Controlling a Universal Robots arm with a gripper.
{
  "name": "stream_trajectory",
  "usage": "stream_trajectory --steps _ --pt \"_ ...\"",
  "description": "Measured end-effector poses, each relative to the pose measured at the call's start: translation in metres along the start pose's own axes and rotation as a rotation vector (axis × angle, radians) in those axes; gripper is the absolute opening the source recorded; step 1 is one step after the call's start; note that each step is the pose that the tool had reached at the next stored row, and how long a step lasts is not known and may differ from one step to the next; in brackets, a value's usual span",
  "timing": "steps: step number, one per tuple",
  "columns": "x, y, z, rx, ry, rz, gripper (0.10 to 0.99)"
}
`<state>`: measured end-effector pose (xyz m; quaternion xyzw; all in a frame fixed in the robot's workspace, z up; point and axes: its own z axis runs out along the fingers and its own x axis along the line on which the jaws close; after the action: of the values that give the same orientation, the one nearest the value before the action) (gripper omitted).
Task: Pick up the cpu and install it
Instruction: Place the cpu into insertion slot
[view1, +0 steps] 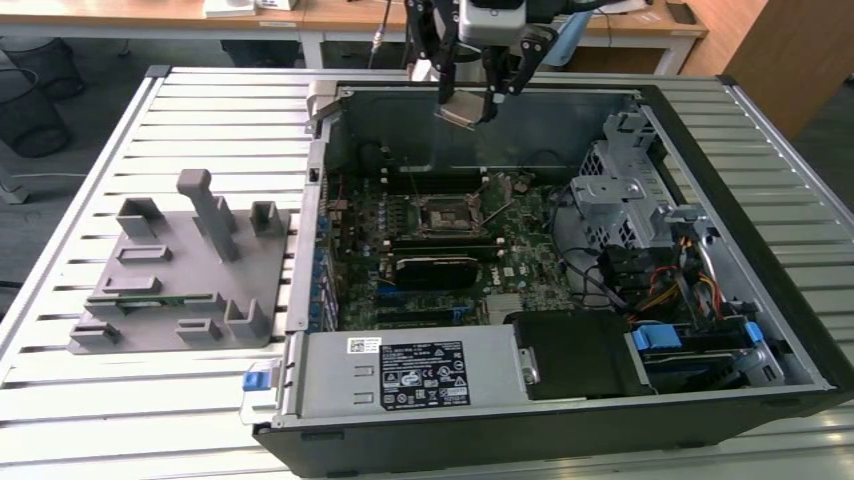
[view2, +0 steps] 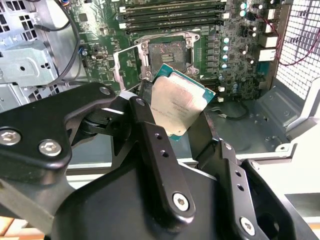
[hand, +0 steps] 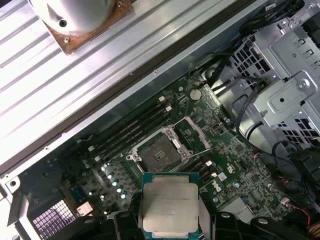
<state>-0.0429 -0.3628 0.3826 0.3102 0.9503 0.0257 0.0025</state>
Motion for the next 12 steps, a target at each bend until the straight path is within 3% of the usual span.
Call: stream_trajectory --steps 12 --pt "0.0 0.0 0.0003 -0.001 -0.0029 0.058 0.533"
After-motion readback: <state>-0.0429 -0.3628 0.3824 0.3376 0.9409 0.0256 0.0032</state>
